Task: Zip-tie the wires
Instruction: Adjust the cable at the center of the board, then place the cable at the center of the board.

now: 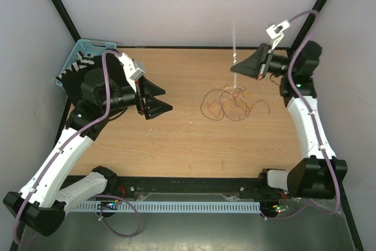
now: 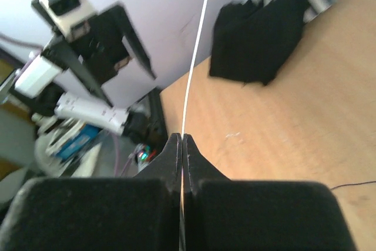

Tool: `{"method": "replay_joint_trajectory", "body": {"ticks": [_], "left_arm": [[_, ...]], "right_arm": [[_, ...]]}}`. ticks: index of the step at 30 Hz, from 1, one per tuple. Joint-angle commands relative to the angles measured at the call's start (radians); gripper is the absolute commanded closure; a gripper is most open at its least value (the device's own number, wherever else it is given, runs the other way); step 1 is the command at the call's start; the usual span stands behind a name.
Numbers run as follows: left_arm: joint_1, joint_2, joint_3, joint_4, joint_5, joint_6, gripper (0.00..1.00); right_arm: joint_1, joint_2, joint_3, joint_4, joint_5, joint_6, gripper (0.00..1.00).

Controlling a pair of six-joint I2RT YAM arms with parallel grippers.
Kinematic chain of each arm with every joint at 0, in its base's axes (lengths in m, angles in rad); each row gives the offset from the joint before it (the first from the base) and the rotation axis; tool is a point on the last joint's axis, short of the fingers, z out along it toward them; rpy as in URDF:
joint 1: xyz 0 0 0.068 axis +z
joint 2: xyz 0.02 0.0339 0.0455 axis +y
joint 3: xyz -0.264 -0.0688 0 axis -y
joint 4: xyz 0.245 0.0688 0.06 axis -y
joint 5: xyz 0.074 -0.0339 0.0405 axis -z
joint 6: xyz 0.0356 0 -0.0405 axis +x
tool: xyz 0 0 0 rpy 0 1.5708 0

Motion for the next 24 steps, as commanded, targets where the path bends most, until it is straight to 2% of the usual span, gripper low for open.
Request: {"method": "replay_joint_trajectory", "body": {"ticks": [1, 6, 14, 21, 24], "left_arm": [[0.018, -0.024, -0.022, 0.01, 0.0, 0.012, 0.24], [0.038, -0.064, -0.076, -0.021, -0.014, 0.012, 0.24], [0.046, -0.106, -0.158, -0.034, -0.027, -0.001, 0.24], [0.047, -0.114, -0.174, -0.035, -0.021, -0.014, 0.24], [0.048, -0.115, -0.179, -0.036, -0.016, -0.017, 0.24]], "right_arm": [[0.133, -0.013, -0.14, -0.042, -0.03, -0.102, 1.0], [0.284, 0.071, -0.278, -0.06, 0.035, -0.23, 1.0], [0.473, 0.346, -0.258, -0.066, 0.071, -0.335, 1.0], [0.501, 0.561, -0.14, -0.055, 0.163, -0.38, 1.0], [0.504, 0.657, -0.092, 0.005, 0.195, -0.328, 1.0]]}}
